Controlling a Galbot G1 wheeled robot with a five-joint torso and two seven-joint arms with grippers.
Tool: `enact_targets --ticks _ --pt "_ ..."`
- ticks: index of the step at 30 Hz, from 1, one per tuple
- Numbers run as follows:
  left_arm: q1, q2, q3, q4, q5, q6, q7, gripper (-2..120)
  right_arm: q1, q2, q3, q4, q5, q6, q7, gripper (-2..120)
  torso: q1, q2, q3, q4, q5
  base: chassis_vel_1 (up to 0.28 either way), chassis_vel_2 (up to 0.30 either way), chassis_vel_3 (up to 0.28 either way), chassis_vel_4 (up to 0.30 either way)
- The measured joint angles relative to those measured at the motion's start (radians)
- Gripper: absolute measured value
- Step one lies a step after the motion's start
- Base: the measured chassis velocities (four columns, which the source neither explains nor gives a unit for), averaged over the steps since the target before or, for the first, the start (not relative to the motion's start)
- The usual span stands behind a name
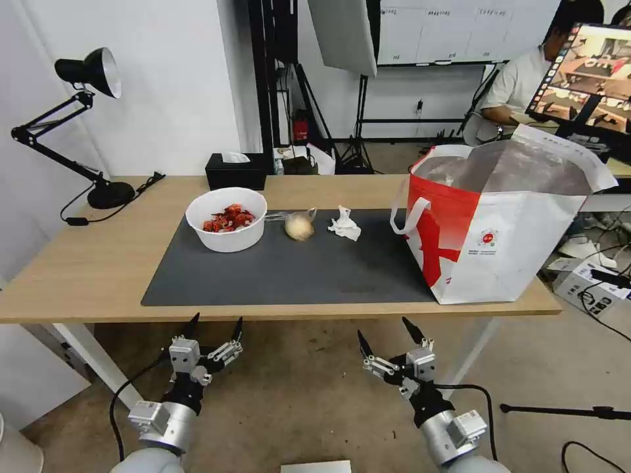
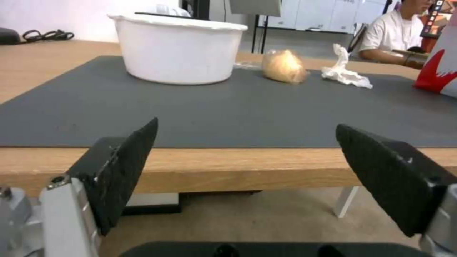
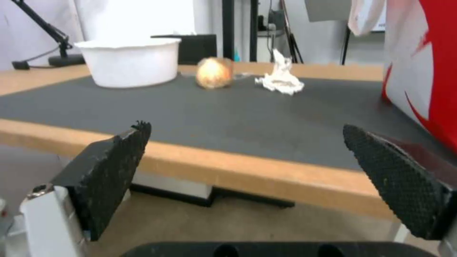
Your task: Pick up the trash from the table and place it into the takeout bag.
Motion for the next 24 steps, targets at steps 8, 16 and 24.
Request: enact_targets --ticks 8,16,24 --pt "-0.037 0.034 0.020 0.015 0.003 0.003 -0.001 100 0.122 -0.050 -0.045 0.025 0.033 -0.045 0.019 100 0.000 0.000 0.000 -0.0006 -0.0003 0.000 0.000 0.000 0.000" --pt "-0.038 0.032 0.016 0.024 0.007 0.003 -0.003 100 0.334 -0.045 -0.187 -0.049 0.080 -0.102 0.061 100 0.000 0.000 0.000 0.0002 0.0000 0.000 0.000 0.000 0.000" --pt "-0.036 0.028 -0.001 0.032 0.004 0.003 -0.004 100 0.610 0.017 -0.351 -0.201 0.109 -0.189 0.166 100 0.000 0.000 0.000 0.0002 -0.0001 0.000 0.000 0.000 0.000"
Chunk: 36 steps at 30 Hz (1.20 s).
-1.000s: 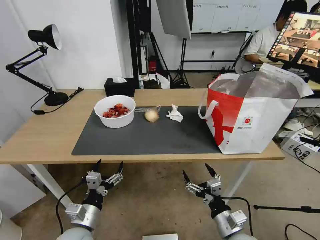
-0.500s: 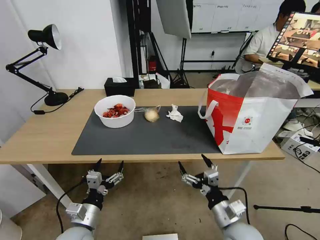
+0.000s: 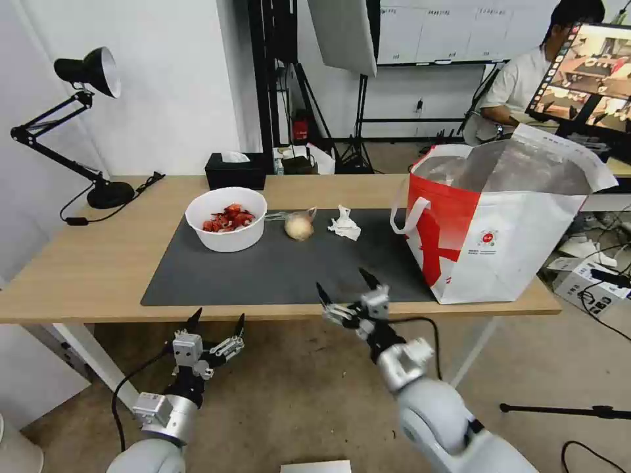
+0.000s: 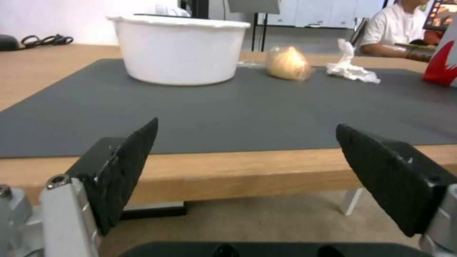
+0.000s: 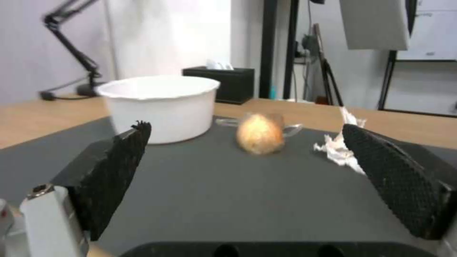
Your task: Pick up the trash from the table and place it into the takeout bag.
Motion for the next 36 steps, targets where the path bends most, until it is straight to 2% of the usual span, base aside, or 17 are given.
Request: enact_targets --ticks 4,7,12,18,29,36 --pt "0.006 -0.005 -0.008 0.000 0.000 0.000 0.000 100 0.115 0.023 -0.047 -0.060 0.051 -0.069 0.079 100 0.000 0.000 0.000 0.0000 -0.0001 0.000 0.000 0.000 0.000" --pt "0.008 -0.006 -0.016 0.000 -0.001 0.000 0.000 100 0.206 0.038 -0.072 -0.129 0.121 -0.139 0.179 100 0.000 0.000 0.000 -0.0001 0.0000 0.000 0.000 0.000 0.000" --pt "0.010 -0.002 -0.022 -0.004 -0.004 0.000 0.000 100 0.276 0.049 -0.083 -0.199 0.153 -0.174 0.239 100 0.000 0.000 0.000 -0.0002 0.0001 0.000 0.000 0.000 0.000" --pt "0.015 0.001 -0.027 -0.013 -0.012 0.000 0.000 100 0.425 0.084 -0.097 -0.339 0.240 -0.239 0.348 100 0.000 0.000 0.000 -0.0002 0.0001 0.000 0.000 0.000 0.000" --pt "0.027 -0.002 -0.030 -0.028 -0.013 0.000 0.000 100 0.548 0.138 -0.108 -0.511 0.256 -0.288 0.389 100 0.000 0.000 0.000 -0.0002 0.0001 0.000 0.000 0.000 0.000" --pt "0.037 0.001 -0.034 -0.033 -0.018 0.000 0.000 100 0.564 0.158 -0.101 -0.566 0.250 -0.297 0.389 100 0.000 0.000 0.000 -0.0002 0.0001 0.000 0.000 0.000 0.000"
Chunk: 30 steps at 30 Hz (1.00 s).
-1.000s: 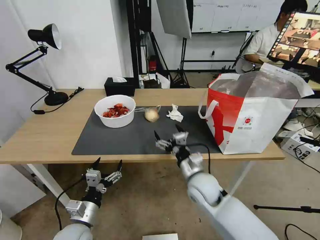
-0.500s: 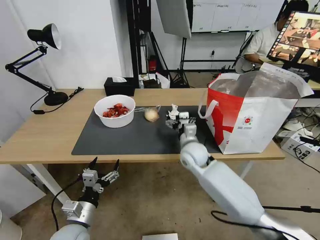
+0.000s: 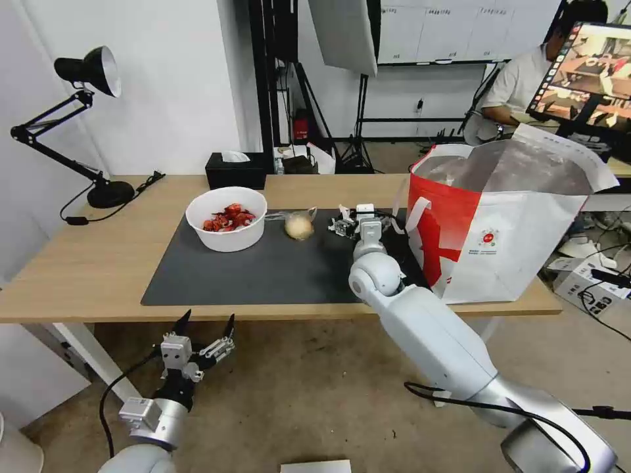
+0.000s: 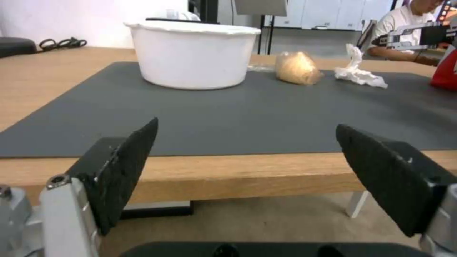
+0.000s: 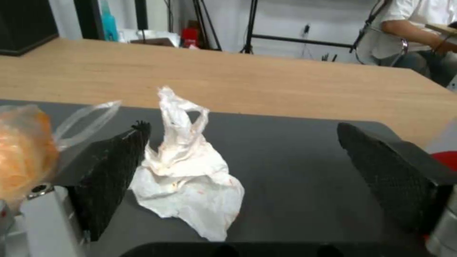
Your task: Pick up the trash from the table and place it into the takeout bag.
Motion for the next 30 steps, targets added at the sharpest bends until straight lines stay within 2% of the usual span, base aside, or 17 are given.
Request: enact_targets --ticks 12,15,30 --pt "-0.007 0.005 0.000 0.010 -0.012 0.001 0.000 100 0.043 0.020 0.000 -0.052 0.002 -0.113 -0.005 100 0.000 0.000 0.000 0.0000 0.0000 0.000 0.000 0.000 0.000" --pt "-0.010 0.015 0.005 0.013 -0.013 0.002 0.000 100 0.064 0.029 -0.002 -0.082 0.012 -0.143 -0.036 100 0.000 0.000 0.000 0.0000 0.0000 0.000 0.000 0.000 0.000" --pt "-0.021 0.043 0.010 0.016 -0.016 0.003 0.002 100 0.110 0.081 -0.002 -0.193 0.003 -0.133 -0.141 100 0.000 0.000 0.000 0.0000 0.0000 0.000 0.000 0.000 0.000"
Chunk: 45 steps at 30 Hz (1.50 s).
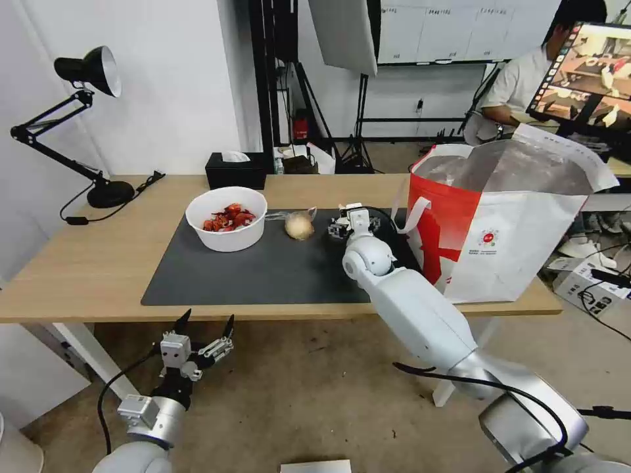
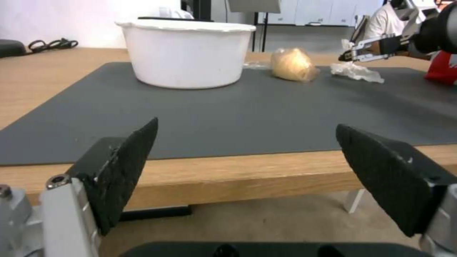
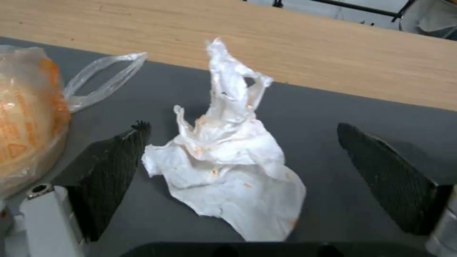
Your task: Pick up the trash from the table and place it into the takeout bag.
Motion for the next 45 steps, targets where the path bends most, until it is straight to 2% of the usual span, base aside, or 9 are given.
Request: enact_targets --ticks 23,36,45 --pt "-0.012 0.023 0.010 0.006 -0.025 0.000 0.000 100 0.062 0.053 0.003 -0.147 0.014 0.025 -0.039 100 0.000 0.000 0.000 0.0000 0.0001 0.000 0.000 0.000 0.000" --pt "-0.011 0.023 0.011 0.007 -0.025 -0.001 0.000 100 0.064 0.059 0.008 -0.151 0.098 0.027 -0.047 99 0.000 0.000 0.000 0.0001 0.0000 0.000 0.000 0.000 0.000" --pt "-0.010 0.021 0.014 0.007 -0.023 -0.002 0.000 100 0.054 0.051 0.014 -0.142 0.108 0.024 -0.042 98 0.000 0.000 0.000 0.0000 0.0001 0.000 0.000 0.000 0.000"
